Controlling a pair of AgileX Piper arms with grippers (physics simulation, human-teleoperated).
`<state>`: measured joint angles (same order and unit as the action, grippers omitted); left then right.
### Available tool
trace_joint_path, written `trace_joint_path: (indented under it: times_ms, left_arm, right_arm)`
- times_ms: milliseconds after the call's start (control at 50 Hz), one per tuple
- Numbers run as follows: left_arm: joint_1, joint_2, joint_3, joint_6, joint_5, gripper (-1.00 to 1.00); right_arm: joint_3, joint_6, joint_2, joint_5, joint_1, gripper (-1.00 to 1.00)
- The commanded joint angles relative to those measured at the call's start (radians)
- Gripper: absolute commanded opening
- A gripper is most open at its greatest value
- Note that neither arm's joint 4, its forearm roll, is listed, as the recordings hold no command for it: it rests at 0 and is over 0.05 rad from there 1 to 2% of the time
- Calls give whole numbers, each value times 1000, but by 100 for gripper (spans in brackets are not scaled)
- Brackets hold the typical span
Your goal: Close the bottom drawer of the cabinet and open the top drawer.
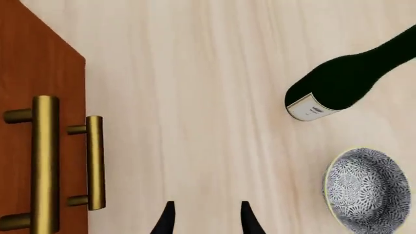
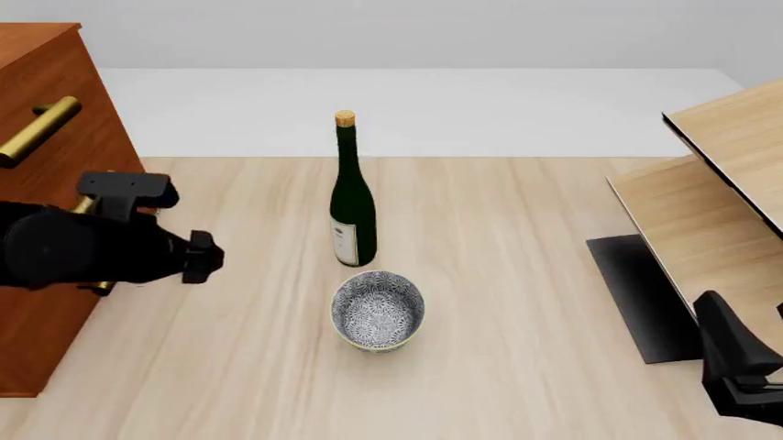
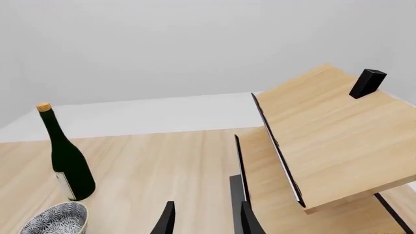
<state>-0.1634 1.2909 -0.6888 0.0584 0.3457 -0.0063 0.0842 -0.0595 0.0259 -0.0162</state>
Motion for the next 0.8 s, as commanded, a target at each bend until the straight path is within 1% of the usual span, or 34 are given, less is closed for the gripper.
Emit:
trace_joint_path:
  times_ms: [20,40,80,160,240,320,380,420,460,480,560,600,620,640,680,700,740,760,780,800]
  left_arm:
    - [-39,-37,-107,-53,48,100]
    - [-36,-38,-113,-64,54,100]
    - [-54,-40,-132,-31,67,100]
    - [-60,-60,-171,-55,82,100]
    - [-63,-76,-237,-91,106,100]
    - [-83,-73,-274,-83,117,100]
    - [-77,-79,-300,-141,114,100]
    - [-69,-80,-311,-159,116,100]
    - [-62,-93,-335,-212,119,100]
    - [-64,-94,-340,-218,120,100]
    - [-62,-122,-374,-329,116,100]
    - [-77,-115,-396,-331,125,100]
    - [-67,-121,-388,-375,119,100]
    - [-61,-121,-388,-391,116,100]
    - [-85,-130,-381,-428,93,100]
    - [-54,-131,-359,-483,82,100]
    - [-72,-133,-348,-515,67,100]
    - [-58,-140,-333,-547,54,100]
    - [-51,-146,-307,-603,35,100]
    - [-31,-169,-261,-689,-9,100]
  right_arm:
    - [0,5,0,1,0,100]
    - [0,6,0,1,0,100]
    - [1,5,0,1,0,100]
    - [0,5,1,0,-1,100]
    - [0,5,1,0,-1,100]
    - [0,7,-4,5,2,100]
    - [0,7,-6,6,3,100]
    - [0,7,-8,8,3,100]
    - [-1,9,-8,8,3,100]
    - [-1,9,-8,8,3,100]
    - [-1,11,-11,11,4,100]
    - [-1,11,-13,12,3,100]
    - [-1,11,-13,12,3,100]
    - [-1,11,-15,14,3,100]
    - [-1,11,-17,16,3,100]
    - [-1,11,-18,16,3,100]
    - [0,11,-19,18,4,100]
    - [0,11,-20,18,4,100]
    - [0,11,-21,20,4,100]
    - [0,11,-23,22,4,100]
